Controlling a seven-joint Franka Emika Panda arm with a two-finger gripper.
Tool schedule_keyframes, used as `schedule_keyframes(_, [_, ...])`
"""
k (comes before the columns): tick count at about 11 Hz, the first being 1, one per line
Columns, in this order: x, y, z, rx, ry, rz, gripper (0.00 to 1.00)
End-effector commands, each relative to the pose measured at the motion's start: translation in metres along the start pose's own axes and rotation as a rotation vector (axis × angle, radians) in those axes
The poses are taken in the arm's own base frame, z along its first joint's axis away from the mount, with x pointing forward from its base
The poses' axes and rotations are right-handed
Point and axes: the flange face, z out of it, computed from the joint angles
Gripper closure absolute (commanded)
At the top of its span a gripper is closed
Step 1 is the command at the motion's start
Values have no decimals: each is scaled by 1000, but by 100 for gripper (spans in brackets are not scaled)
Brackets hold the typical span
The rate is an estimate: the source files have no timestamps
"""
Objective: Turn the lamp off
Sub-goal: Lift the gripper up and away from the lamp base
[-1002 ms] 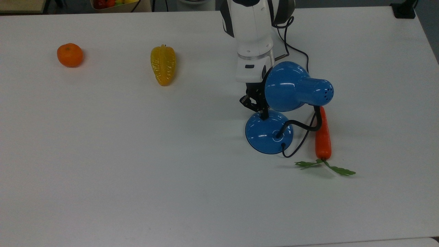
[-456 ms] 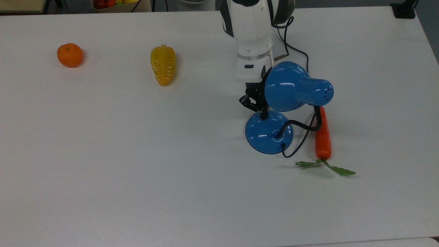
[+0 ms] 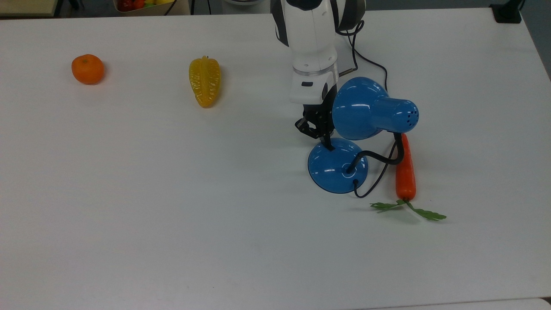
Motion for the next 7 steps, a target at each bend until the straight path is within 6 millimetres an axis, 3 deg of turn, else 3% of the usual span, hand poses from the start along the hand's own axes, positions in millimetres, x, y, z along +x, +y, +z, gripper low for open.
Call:
schedule_keyframes(1, [-21,7,8,12,-105,22,100])
schedule_keyframes(4, [-21,12,-21,23,-187,27,100])
schedule_keyframes(6, [-23,22,-56,31,-268,44,100])
schedule_keyframes(7, [-25,27,-80,34,-316,55,89])
